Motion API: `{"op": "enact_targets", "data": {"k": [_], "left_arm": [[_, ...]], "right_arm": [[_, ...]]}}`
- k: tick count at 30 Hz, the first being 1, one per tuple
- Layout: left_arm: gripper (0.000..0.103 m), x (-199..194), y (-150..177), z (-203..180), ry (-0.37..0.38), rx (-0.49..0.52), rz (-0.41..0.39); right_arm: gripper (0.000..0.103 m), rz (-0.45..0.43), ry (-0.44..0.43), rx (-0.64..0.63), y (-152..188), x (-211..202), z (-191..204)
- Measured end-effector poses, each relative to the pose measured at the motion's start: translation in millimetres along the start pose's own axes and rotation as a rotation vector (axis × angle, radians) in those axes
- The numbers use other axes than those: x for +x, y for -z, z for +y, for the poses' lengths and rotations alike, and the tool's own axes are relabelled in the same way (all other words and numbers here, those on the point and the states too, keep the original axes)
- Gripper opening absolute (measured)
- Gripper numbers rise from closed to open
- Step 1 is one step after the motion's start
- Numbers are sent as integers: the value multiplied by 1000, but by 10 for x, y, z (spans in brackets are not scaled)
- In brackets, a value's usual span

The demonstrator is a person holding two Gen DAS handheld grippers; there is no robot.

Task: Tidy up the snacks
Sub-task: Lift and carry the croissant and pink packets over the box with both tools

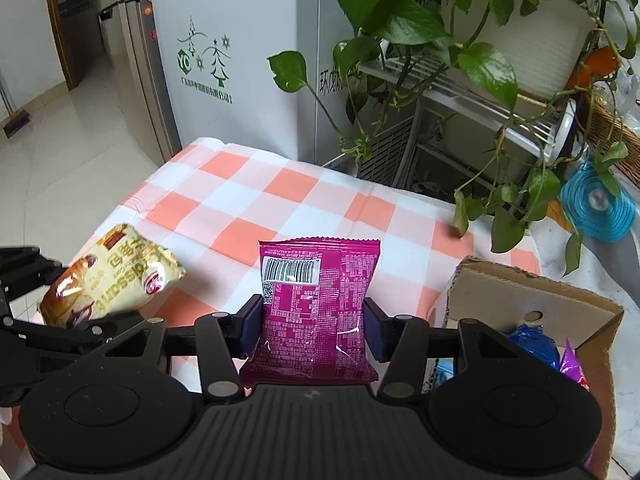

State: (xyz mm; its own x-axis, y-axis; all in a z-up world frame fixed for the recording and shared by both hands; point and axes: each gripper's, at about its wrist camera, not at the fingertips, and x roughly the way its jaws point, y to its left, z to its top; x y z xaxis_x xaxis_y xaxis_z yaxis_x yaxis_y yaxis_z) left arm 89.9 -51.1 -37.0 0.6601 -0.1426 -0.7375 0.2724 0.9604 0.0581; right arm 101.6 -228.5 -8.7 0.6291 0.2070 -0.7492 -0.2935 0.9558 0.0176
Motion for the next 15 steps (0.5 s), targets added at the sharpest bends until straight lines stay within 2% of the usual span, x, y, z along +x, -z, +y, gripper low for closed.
{"op": "enact_targets", "data": {"k": [8,15], "left_arm": [[52,-175,150,-98,-4,-58,-1],[52,-301,234,-290,23,-53,-3]], "right_arm": [[58,-27,-27,-3,45,-208,-62],[58,-64,-47,36,108,-497,-277]]}}
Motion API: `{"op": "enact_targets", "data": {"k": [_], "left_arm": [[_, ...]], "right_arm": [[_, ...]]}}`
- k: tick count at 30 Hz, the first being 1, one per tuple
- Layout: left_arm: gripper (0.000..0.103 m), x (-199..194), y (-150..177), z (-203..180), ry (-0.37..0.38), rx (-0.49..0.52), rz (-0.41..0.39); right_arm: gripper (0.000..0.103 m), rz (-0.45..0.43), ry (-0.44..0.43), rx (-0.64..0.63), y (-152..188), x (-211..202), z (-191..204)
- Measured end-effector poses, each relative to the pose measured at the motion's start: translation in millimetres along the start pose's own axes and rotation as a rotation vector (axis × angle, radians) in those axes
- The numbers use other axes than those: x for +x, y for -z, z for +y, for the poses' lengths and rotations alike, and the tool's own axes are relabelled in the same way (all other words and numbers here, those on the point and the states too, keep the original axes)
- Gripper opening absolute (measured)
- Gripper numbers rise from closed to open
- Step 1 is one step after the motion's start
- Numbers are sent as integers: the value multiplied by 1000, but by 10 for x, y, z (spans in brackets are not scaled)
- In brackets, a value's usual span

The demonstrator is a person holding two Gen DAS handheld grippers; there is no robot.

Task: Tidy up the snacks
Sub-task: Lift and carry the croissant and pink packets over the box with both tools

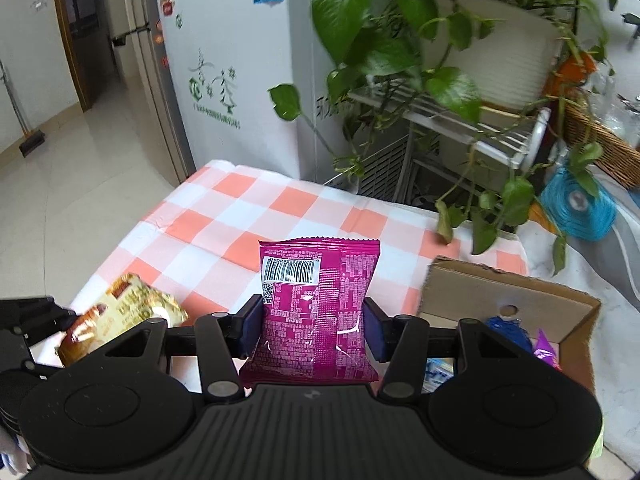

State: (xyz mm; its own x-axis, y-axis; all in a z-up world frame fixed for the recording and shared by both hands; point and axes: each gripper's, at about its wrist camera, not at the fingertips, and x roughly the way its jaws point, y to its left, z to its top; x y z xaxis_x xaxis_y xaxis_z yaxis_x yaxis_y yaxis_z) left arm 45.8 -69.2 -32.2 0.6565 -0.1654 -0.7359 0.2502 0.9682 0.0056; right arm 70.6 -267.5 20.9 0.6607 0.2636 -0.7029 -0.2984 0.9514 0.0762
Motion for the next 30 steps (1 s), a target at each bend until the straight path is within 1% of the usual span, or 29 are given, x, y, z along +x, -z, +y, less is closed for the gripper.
{"op": "enact_targets", "data": {"k": [5,11,19,22,26,30], "left_arm": [[52,-115,-36,-191,19,32,-20],[52,-229,-148,-440,56,68,-48],[52,-324,-313,-924,129,131,-86],[52,-343,-344,-1137,159,155,-94],[52,-348,-372,-1403,192,188,-95],[52,-340,-369,-1635,223,210,-88]], "right_arm": [[58,-29,13,39,60,-217,-229],[58,-47,51,78,179,-424,-483],[58,-89,92,157,324,-728,-835],[58,-103,93,185,383,-831,-954],[58,-104,103,201,440,-878,-1044],[58,-78,102,217,493,-853,-1121]]}}
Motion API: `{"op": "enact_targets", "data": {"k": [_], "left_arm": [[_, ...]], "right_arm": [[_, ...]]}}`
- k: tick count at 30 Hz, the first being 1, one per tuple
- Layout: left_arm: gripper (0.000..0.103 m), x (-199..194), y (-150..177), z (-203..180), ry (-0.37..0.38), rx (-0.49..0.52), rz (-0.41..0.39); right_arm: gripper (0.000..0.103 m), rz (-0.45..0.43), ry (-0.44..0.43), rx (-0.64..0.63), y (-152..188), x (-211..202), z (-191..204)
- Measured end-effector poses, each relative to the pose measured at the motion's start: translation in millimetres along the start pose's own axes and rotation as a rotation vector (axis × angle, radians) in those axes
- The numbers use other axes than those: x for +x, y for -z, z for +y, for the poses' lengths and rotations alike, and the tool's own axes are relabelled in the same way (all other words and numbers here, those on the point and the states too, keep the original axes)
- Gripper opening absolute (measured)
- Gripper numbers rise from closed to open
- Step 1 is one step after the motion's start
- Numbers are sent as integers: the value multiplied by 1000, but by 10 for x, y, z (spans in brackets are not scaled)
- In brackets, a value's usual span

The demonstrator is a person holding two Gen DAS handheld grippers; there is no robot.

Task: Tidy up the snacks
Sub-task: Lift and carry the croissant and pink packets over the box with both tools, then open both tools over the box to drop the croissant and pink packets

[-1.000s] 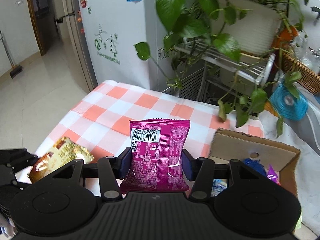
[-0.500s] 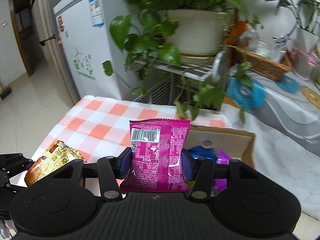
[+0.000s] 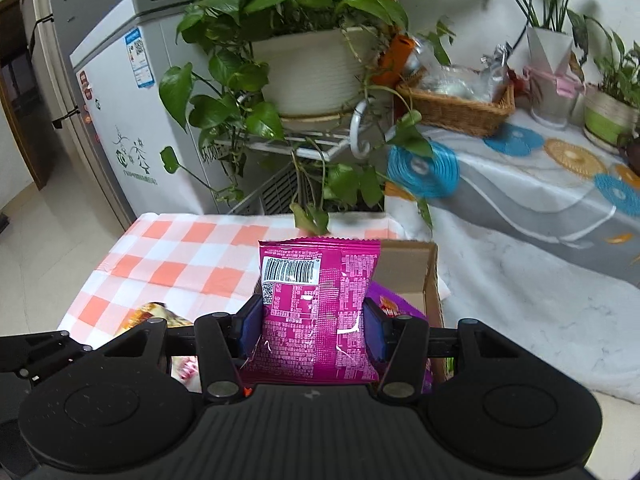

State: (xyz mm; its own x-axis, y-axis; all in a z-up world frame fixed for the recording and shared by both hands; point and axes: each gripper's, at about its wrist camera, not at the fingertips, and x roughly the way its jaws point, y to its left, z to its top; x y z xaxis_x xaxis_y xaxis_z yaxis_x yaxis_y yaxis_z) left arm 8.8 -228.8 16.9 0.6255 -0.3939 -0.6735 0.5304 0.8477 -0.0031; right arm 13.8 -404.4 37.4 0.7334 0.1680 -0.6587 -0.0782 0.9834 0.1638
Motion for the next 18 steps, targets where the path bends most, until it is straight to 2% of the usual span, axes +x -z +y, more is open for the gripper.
{"op": "enact_targets", "data": {"k": [8,18], "left_arm": [[52,136,-27,-332,35,25,20],[52,211,-47,-499,35,42,51]], "right_arm": [[58,42,13,51,48,54,-145],[59,85,10,40,96,138,-142]]}}
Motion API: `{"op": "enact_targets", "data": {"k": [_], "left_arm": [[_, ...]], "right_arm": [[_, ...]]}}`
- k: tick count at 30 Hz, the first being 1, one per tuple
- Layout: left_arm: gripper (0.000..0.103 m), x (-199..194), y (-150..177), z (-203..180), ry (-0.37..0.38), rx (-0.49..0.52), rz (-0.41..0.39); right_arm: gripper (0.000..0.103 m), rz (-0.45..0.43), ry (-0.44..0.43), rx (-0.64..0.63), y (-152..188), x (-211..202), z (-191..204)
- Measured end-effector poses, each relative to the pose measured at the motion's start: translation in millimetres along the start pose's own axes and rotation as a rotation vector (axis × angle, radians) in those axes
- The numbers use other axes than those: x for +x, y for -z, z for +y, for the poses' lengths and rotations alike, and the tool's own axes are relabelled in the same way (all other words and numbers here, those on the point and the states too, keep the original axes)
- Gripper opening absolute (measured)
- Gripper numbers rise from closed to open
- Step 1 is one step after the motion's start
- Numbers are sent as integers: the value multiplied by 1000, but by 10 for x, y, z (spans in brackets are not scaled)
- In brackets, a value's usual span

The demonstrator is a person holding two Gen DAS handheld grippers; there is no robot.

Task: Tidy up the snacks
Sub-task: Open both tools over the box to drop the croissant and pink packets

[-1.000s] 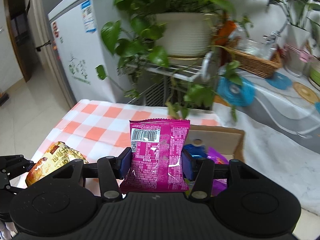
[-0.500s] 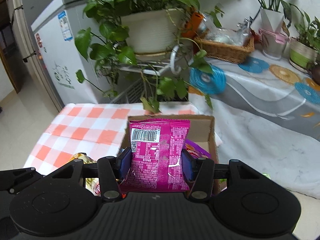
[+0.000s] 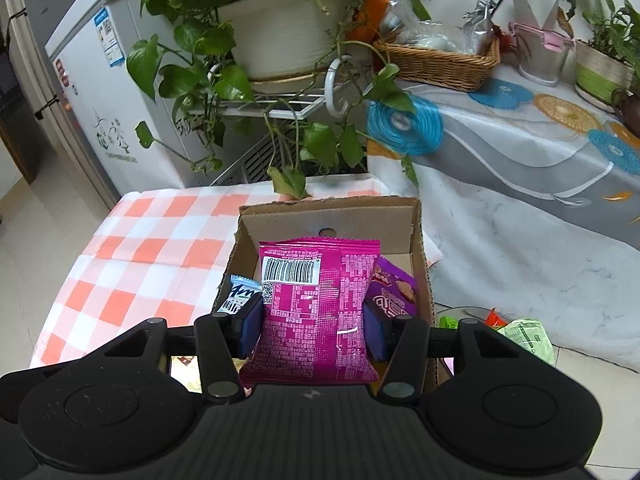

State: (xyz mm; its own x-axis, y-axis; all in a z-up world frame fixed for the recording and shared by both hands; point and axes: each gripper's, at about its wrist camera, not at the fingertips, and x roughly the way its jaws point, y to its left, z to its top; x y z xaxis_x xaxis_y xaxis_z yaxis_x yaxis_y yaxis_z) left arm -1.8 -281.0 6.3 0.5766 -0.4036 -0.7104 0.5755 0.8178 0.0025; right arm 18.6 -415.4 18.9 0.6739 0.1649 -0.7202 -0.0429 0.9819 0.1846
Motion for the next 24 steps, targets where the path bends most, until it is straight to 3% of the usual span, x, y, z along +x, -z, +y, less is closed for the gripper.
{"op": "enact_targets", "data": {"k": [5,7,13,24], "left_arm": [[60,-19,-16,-26,-17,17,-3],[76,-39,-24,-49,-37,25,-5],[88,-86,-49,-76,-74,38,-5],[90,-148,9,-2,-93,27,15]], "right_arm": [[68,-2,0,3,-9,3,-3],[69,-10,2,6,-17,-8,-10],[76,-32,8,18,-18,-58,-28],[82,-59,49,11,4,-184,-44]]}}
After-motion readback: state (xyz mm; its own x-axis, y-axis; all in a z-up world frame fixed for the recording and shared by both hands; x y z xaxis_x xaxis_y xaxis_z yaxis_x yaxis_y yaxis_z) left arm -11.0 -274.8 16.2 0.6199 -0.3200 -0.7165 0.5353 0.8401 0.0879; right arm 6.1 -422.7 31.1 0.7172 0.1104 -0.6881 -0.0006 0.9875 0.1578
